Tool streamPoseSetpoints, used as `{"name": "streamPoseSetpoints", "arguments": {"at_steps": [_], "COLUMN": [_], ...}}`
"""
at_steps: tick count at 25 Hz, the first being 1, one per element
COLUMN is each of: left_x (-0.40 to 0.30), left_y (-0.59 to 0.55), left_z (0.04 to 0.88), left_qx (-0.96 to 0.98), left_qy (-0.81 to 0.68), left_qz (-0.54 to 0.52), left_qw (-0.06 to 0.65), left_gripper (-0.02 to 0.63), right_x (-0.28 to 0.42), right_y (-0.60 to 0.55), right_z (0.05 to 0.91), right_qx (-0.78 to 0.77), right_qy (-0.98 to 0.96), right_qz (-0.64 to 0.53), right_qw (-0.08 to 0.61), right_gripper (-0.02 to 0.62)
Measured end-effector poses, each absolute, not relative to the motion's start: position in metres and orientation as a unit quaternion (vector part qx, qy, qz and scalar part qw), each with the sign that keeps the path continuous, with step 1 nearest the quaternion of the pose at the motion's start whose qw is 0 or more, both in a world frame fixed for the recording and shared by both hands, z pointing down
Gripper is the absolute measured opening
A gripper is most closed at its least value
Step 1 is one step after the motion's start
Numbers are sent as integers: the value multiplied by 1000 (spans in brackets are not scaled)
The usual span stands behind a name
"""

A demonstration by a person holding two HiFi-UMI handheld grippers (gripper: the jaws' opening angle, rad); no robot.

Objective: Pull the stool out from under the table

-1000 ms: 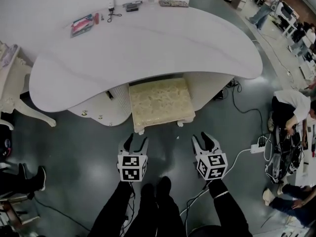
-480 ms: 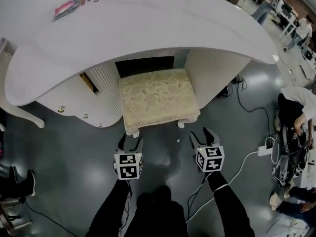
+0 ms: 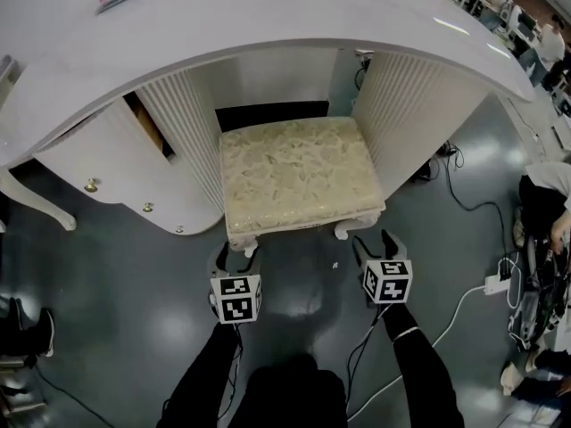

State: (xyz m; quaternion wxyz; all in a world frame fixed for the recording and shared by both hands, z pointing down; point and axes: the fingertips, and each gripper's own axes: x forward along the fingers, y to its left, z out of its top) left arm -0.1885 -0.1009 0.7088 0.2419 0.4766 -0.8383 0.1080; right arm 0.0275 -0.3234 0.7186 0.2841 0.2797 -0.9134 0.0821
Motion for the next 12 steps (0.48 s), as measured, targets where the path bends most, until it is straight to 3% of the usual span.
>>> {"name": "streamPoseSetpoints", "arguments": {"at_steps": [12], "left_x": [-208], "left_y": [-112], "left_z": [748], "left_qx": [475], "left_qy": [-843], "left_qz": [111], "left_qw": [228], "left_gripper": [305], "right_x": [4], "right_y": [-357], "right_z": [766], "right_qx": [312], "right_qy": [-904], "right_qz": [90], "right_qw": [277], "right_gripper": [325]}}
